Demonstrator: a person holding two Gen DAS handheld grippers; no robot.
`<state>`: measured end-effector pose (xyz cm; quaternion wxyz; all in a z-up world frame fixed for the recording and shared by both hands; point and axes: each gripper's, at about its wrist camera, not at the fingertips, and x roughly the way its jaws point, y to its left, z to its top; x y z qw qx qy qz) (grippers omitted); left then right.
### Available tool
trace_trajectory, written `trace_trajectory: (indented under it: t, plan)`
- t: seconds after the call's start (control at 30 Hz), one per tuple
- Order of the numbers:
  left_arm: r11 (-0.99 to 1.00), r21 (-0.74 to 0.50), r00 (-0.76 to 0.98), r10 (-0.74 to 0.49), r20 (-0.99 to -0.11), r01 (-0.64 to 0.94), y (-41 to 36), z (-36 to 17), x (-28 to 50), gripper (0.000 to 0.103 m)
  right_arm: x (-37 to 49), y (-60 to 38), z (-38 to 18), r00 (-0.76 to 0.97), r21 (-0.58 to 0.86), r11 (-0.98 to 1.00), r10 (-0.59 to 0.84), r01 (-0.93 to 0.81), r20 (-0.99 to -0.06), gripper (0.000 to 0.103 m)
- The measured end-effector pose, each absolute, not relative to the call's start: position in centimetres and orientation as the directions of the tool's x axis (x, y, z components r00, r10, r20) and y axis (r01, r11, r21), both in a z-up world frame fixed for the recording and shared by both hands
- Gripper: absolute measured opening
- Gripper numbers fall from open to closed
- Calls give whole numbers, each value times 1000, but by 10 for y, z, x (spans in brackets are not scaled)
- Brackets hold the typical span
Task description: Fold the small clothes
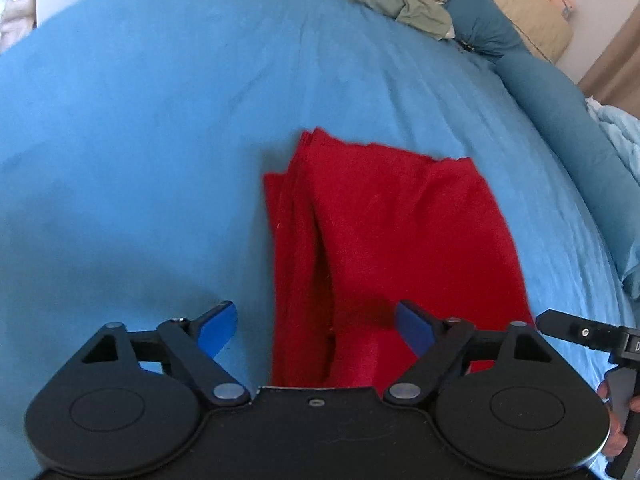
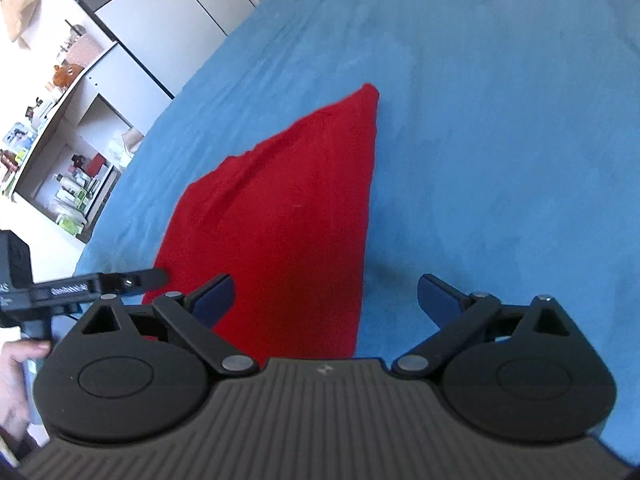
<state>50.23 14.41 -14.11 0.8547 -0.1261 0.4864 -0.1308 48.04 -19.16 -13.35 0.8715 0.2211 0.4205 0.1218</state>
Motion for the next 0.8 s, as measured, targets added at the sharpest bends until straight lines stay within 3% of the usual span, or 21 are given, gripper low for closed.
trace_trajectory:
  t: [0.1,0.2,0.37,0.47,0.8]
  plan:
    - [921,-377,511,-372,-775,99,147,-144,503,81,488,-186,-142,609,486,874,400,-26,-685,103]
    - [917,-382,513,-385,-767,117,144,-145,505,71,494,-182,-149,596,507,862,418,-22,-685,95]
    - [905,-409,524,-405,-749,116,140,-147,505,38,497,-175,-151,608,530,848,428,-15,-668,60]
    - [914,-386,545,-388,-744,124,136,-137,500,26,492,-165,-139,638,487,872,400,-45,-658,44]
    - [923,-313,605,-383,-698,223,97,-70,440,22,435,-169,-71,707,424,900,365,-101,-606,40]
